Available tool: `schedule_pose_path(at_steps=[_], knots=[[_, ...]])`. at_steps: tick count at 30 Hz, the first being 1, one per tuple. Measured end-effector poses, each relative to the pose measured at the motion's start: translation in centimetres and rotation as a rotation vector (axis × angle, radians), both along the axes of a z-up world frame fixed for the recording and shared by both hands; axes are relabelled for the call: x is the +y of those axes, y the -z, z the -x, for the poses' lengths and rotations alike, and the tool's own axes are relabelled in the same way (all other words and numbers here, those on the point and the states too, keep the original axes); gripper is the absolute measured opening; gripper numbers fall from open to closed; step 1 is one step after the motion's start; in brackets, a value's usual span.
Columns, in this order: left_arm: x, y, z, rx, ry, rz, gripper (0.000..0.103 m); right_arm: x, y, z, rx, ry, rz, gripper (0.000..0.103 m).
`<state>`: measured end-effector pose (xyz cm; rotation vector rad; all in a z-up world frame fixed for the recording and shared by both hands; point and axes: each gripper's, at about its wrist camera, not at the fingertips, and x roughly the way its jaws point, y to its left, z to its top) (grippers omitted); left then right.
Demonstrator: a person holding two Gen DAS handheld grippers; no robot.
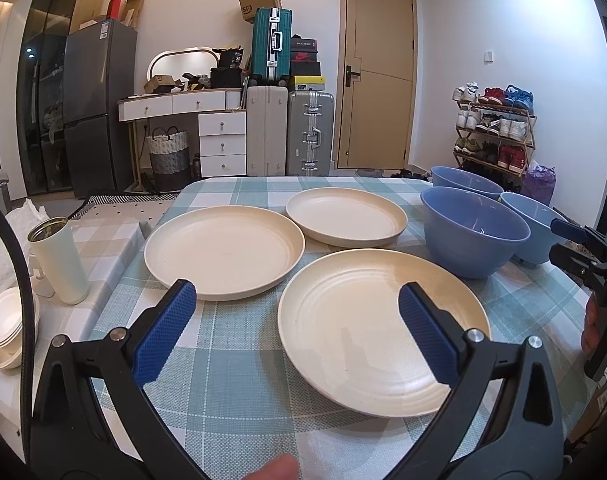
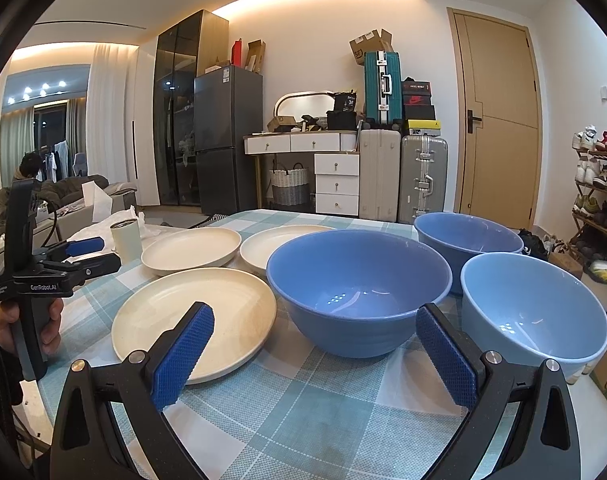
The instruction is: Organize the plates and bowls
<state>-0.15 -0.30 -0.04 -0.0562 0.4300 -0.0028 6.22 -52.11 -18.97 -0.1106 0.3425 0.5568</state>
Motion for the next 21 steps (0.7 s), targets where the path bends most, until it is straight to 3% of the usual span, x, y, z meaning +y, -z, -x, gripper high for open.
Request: schedule_pose_path(at_steps=[21], knots=[[0.00,0.00,-0.01,0.001,0.000,-0.001,0.101,0.18,0.02,-0.05,0.003,-0.002,0.008,0.103]])
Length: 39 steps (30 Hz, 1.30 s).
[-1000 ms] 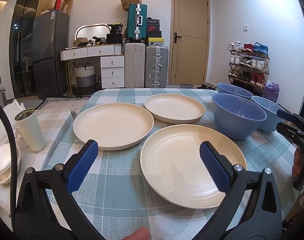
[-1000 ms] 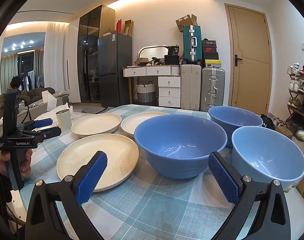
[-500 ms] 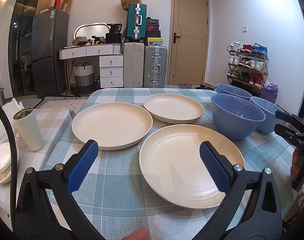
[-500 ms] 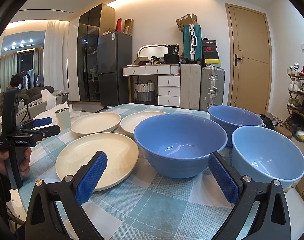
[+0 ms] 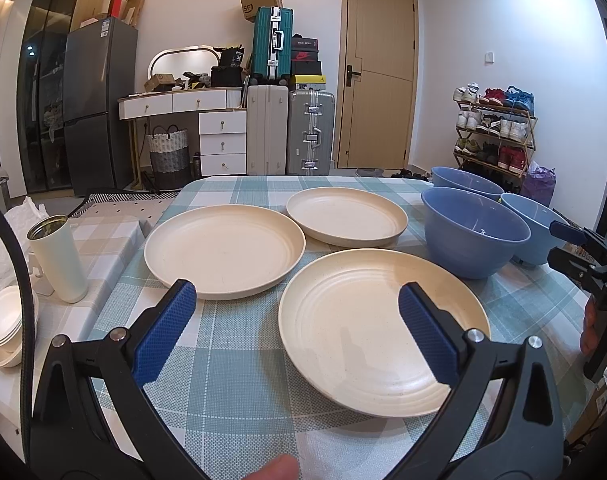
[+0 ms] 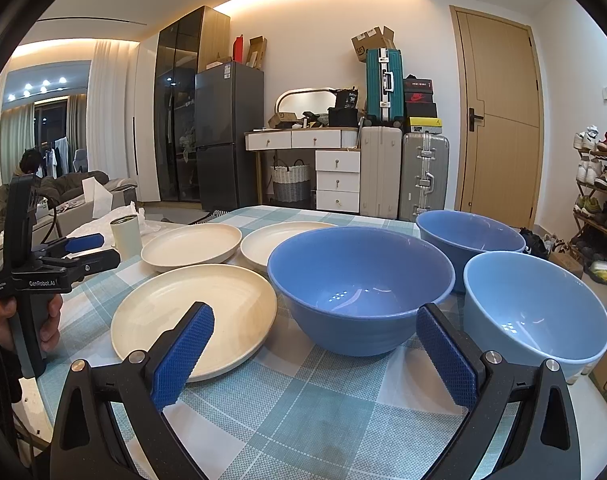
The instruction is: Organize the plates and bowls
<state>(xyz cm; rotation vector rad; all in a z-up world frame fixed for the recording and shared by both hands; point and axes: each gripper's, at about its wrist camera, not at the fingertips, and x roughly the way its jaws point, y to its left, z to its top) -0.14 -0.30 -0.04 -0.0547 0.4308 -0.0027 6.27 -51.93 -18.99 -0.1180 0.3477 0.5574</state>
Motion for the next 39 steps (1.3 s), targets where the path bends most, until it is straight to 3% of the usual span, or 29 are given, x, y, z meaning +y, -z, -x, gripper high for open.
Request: schedule_pose_path(at_steps=[16,26,39], knots=[[0.0,0.2,-0.4,0.035,-0.010,-0.005,0.101,0.1,0.2,-0.3,0.003,0.006,0.003,0.103],[0.7,-0.2,-0.1,0.015,-0.017,0.009,0.101,0.2,0.2,-0.7,0.017,0.004,0.003,0.103],[1.9,-1.8,-1.1,0.045,-0.099,0.023,0.101,2.2,-3.1,-1.5,0.004,-0.029,-0.007,0.103]])
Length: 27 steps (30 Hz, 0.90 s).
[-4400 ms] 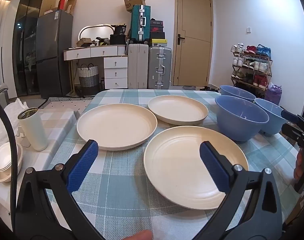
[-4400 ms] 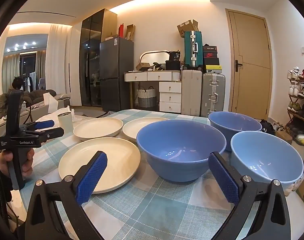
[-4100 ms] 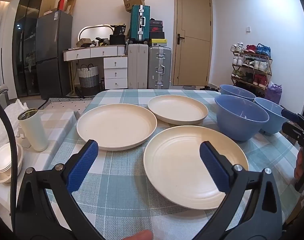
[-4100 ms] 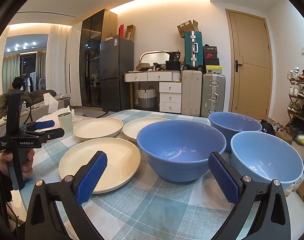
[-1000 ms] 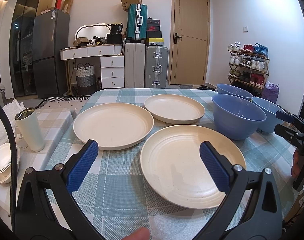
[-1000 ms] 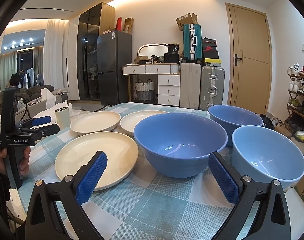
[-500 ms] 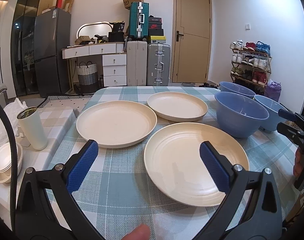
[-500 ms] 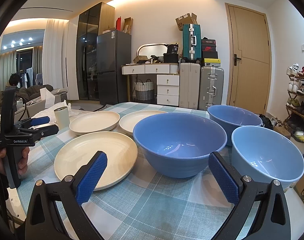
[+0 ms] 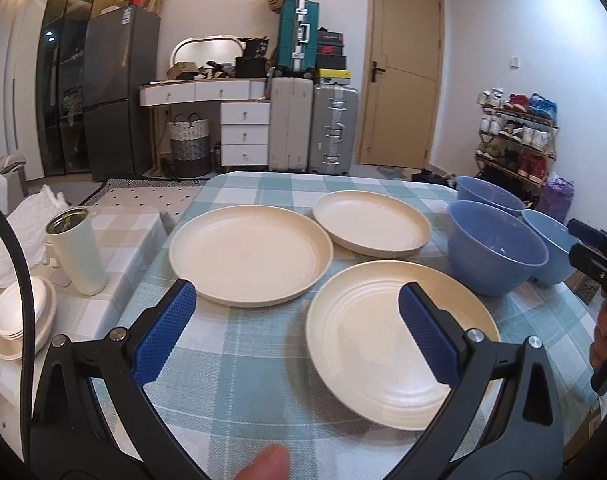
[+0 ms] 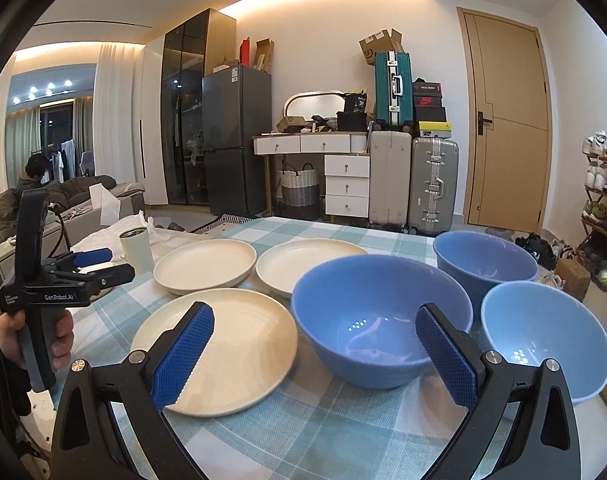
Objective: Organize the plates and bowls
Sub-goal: 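Move both tools forward to the rim of the nearest cream plate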
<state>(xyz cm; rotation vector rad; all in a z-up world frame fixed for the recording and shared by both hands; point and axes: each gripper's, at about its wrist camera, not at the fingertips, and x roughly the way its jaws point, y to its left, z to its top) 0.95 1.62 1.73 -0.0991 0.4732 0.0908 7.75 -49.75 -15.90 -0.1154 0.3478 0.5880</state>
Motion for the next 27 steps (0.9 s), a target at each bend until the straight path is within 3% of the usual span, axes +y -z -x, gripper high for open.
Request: schedule_pose_path(at_steps=[6,19,27], knots=[[2.2,-1.2,0.3,-0.012,-0.074,0.062,0.100,2.3,-1.4,-0.6,0.014,-0.018,0.029,0.103],[4.2,-3.0,-1.6,0.072,-0.180,-0.019,0.101,9.3,-3.4,-2.7,0.041,-0.068,0.129,0.103],[5.5,-2.2,-4.3,0.146,-0.190,-0.002,0.101,12.5,-3.9,-4.6,0.094,-0.092,0.125,0.103]])
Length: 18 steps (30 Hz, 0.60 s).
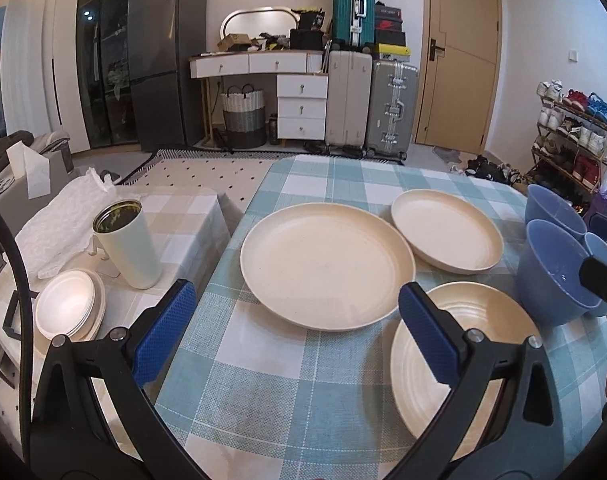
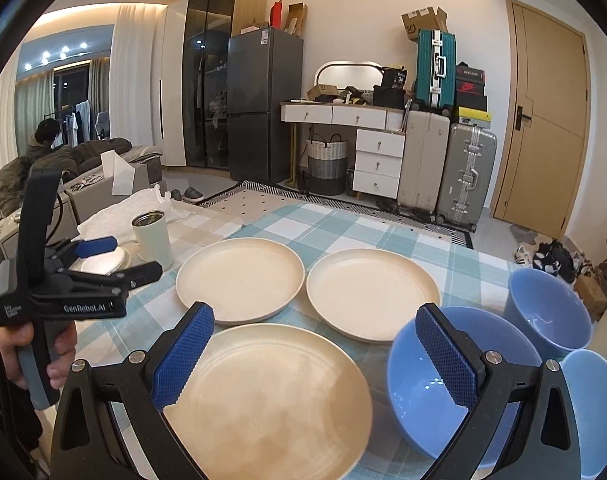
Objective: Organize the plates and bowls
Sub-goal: 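Move both tools forward to the rim of the nearest cream plate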
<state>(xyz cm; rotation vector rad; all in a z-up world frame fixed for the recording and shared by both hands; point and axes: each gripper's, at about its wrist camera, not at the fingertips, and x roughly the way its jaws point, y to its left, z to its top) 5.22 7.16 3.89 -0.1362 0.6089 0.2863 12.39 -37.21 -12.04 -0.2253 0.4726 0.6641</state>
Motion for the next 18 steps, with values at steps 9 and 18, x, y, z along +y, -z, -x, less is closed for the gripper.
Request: schedule_pose_path(at_steps=[9,18], knots=[[1.4,1.8,-2.8,0.036,-0.024,0.014,0.101,3.3,1.1,-3.1,0.080,-0.018,0.020,0.102],[3.3,3.4,-6.2,0.094,-0.025,0.033,0.101,6.4,3.2,-6.4,0.161,-0.033,0.048,0.091]])
